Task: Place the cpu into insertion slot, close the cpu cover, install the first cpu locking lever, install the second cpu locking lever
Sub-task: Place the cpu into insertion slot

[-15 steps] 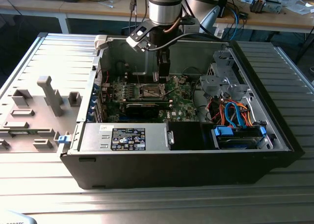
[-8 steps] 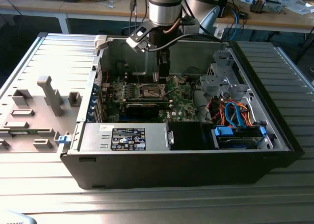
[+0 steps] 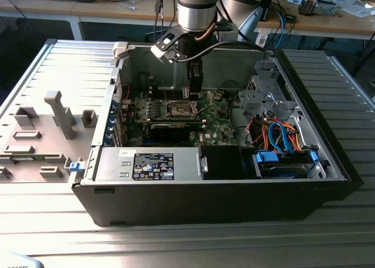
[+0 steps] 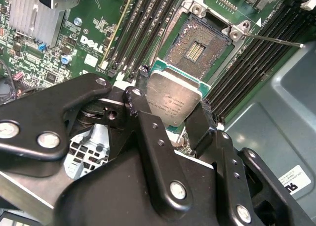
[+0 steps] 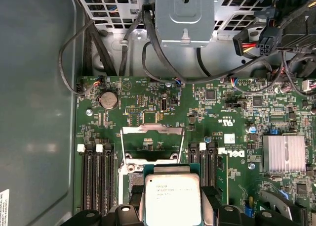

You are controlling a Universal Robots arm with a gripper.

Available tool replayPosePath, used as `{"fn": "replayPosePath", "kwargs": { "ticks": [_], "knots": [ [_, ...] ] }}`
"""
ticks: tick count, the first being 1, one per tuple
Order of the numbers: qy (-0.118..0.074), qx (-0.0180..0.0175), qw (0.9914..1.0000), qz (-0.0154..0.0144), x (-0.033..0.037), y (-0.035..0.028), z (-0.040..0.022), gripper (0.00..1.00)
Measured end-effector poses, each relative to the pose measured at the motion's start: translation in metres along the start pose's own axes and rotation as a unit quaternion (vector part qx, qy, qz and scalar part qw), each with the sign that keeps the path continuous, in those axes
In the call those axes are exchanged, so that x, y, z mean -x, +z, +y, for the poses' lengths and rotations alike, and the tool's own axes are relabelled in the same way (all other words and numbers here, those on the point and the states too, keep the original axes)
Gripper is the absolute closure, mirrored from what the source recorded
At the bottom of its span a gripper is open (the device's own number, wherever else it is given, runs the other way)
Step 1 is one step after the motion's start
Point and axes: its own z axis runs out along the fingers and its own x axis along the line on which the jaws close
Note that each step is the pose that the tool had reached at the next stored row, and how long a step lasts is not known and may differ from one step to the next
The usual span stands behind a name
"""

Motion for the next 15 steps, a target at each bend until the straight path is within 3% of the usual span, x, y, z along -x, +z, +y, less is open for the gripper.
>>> {"fn": "replayPosePath", "kwargs": {
  "ticks": [8, 15],
  "knots": [
    [0.0, 0.0, 1.0, 0.0, -0.0002, 0.0036, -0.0019, 0.45],
    [0.0, 0.0, 1.0, 0.0001, -0.0006, 0.0084, -0.0076, 0.45]
  ]
}}
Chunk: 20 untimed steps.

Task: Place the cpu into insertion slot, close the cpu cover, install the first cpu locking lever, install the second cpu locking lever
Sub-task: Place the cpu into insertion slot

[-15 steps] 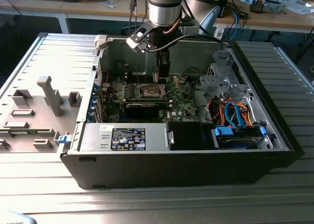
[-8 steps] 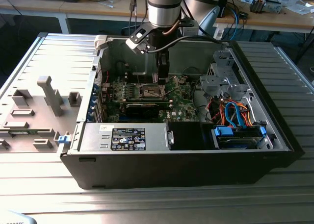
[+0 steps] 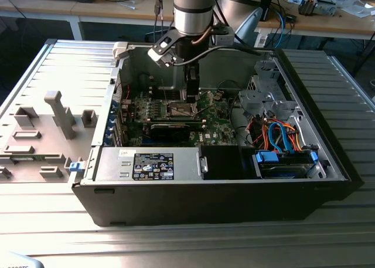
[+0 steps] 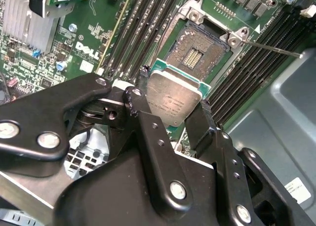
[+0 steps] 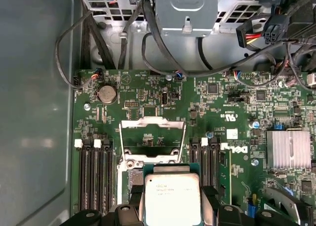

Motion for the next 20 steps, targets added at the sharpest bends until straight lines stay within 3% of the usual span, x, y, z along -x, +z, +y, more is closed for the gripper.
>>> {"fn": "replayPosePath", "kwargs": {
  "ticks": [3, 17, 18, 19, 20],
  "knots": [
    [0.0, 0.0, 1.0, 0.0, -0.0009, 0.0016, -0.0031, 0.45],
    [0.0, 0.0, 1.0, 0.0002, -0.0031, 0.0115, -0.0052, 0.45],
    [0.0, 0.0, 1.0, 0.0015, -0.0041, 0.0163, -0.0055, 0.45],
    [0.0, 0.0002, 0.99986, 0.0169, -0.0056, 0.0192, -0.0071, 0.45],
    [0.0, 0.0001, 0.99985, 0.0176, -0.0056, 0.0198, -0.0073, 0.45]
  ]
}}
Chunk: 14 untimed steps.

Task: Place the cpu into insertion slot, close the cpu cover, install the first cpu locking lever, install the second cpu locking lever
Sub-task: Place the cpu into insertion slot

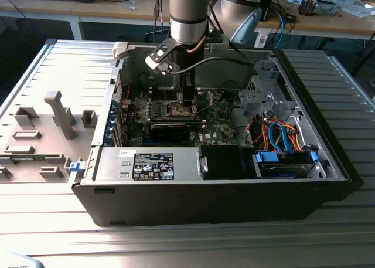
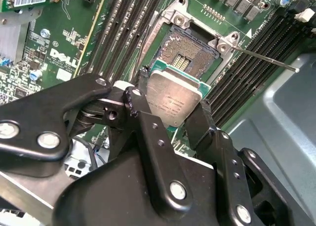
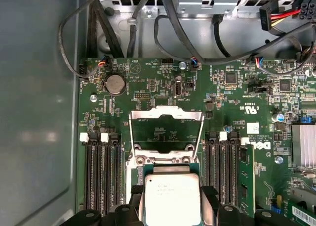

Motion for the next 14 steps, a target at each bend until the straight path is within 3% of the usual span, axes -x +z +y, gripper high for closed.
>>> {"fn": "replayPosePath", "kwargs": {
  "ticks": [14],
  "knots": [
    [0.0, 0.0, 1.0, 0.0004, -0.0001, 0.0042, -0.0004, 0.45]
  ]
}}
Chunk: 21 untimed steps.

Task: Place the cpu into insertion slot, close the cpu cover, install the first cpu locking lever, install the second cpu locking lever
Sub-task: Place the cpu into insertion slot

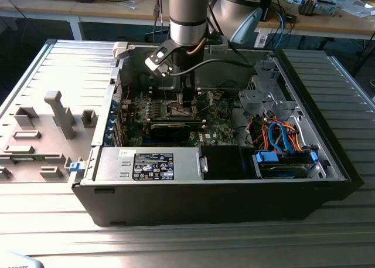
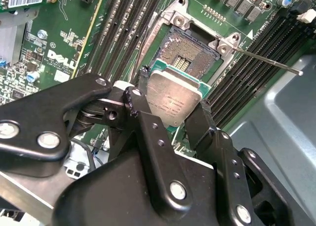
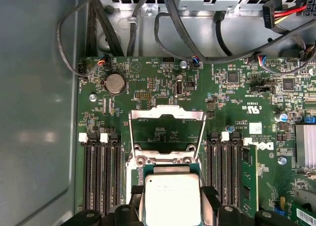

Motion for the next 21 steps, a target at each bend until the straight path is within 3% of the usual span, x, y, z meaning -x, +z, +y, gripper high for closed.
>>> {"fn": "replayPosePath", "kwargs": {
  "ticks": [21],
  "knots": [
    [0.0, 0.0, 1.0, 0.0, -0.0001, 0.0073, -0.0005, 0.45]
  ]
}}
